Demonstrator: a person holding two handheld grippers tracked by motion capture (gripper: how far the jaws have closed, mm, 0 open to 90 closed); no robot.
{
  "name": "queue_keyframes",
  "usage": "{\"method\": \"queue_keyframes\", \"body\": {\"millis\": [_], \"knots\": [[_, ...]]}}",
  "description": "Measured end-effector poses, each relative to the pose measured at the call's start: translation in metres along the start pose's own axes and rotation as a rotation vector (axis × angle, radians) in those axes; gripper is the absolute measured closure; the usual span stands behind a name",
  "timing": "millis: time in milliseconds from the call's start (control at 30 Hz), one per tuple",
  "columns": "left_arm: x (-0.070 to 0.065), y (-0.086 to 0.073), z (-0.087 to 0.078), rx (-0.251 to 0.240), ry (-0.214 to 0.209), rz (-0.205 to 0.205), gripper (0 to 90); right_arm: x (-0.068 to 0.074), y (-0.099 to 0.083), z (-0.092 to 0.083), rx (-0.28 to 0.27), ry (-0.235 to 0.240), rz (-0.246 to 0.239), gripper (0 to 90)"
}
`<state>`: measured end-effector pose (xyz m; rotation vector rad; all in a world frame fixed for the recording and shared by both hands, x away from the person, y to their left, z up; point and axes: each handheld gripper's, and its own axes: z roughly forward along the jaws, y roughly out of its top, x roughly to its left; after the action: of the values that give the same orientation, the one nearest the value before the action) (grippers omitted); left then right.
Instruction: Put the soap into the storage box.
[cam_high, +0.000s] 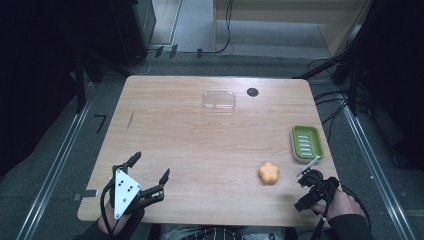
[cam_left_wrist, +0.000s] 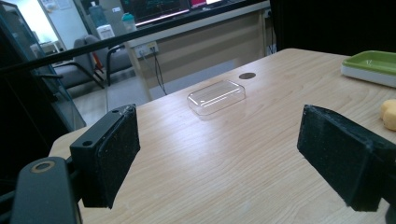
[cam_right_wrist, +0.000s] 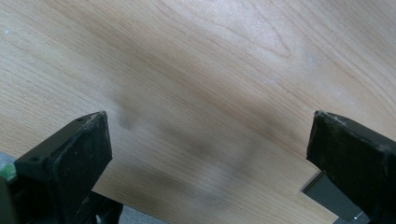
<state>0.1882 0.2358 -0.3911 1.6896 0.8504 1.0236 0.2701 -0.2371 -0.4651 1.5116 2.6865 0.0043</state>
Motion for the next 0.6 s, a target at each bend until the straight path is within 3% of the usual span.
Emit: {"method": "queue_keyframes", "body": {"millis": [267,600], "knots": [[0.002,-0.001,-0.001,0.0,0.01,-0.015,13.5,0.005,0.005,-0.003,-0.008,-0.006,-0.029,0.1],[0.001,-0.001,0.0,0.003,0.005,-0.004,13.5,0.011,0.011,-0.006,-0.036,-0.026,-0.089,0.1]]}}
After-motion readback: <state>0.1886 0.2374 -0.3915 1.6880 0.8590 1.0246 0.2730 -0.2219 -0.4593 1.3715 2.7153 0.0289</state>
